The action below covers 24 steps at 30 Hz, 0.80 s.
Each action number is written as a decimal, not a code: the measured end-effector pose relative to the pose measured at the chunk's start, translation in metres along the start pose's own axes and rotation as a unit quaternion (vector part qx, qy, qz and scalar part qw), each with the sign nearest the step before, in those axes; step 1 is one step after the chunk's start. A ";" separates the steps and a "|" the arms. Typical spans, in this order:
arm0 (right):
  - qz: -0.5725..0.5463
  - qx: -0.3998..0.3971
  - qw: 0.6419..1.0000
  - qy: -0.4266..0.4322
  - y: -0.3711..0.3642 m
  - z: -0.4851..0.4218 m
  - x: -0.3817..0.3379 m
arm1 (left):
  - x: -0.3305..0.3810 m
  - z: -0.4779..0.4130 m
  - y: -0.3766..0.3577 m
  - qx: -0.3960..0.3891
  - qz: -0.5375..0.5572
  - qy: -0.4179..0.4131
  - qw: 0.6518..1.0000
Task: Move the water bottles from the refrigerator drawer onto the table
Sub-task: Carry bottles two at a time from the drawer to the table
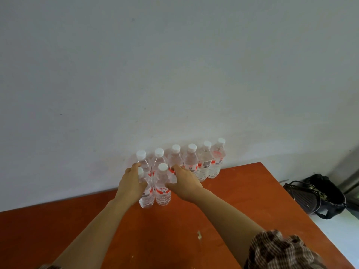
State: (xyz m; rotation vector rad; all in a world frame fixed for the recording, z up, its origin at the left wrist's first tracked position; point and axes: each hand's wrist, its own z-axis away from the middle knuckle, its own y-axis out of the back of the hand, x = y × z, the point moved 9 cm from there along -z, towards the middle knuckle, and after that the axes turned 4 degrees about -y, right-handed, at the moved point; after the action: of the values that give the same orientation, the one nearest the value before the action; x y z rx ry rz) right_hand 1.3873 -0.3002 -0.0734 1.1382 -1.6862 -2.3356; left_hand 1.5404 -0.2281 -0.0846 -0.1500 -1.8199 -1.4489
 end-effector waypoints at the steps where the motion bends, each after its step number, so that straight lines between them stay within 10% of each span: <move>1: -0.001 0.000 1.000 -0.002 -0.001 0.001 0.000 | -0.001 0.002 -0.001 0.005 0.007 0.001 1.000; 16: -0.006 0.008 1.000 0.008 -0.004 0.016 0.002 | 0.003 0.019 0.010 0.053 0.020 0.015 0.998; 24: 0.015 0.041 0.999 0.001 0.030 0.043 0.017 | 0.078 0.030 0.011 0.095 -0.062 -0.124 0.986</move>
State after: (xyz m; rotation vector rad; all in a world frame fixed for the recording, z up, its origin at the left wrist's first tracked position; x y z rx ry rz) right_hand 1.3387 -0.2850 -0.0516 1.1206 -1.8019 -2.2658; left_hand 1.4784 -0.2271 -0.0282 -0.1268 -2.1947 -1.3799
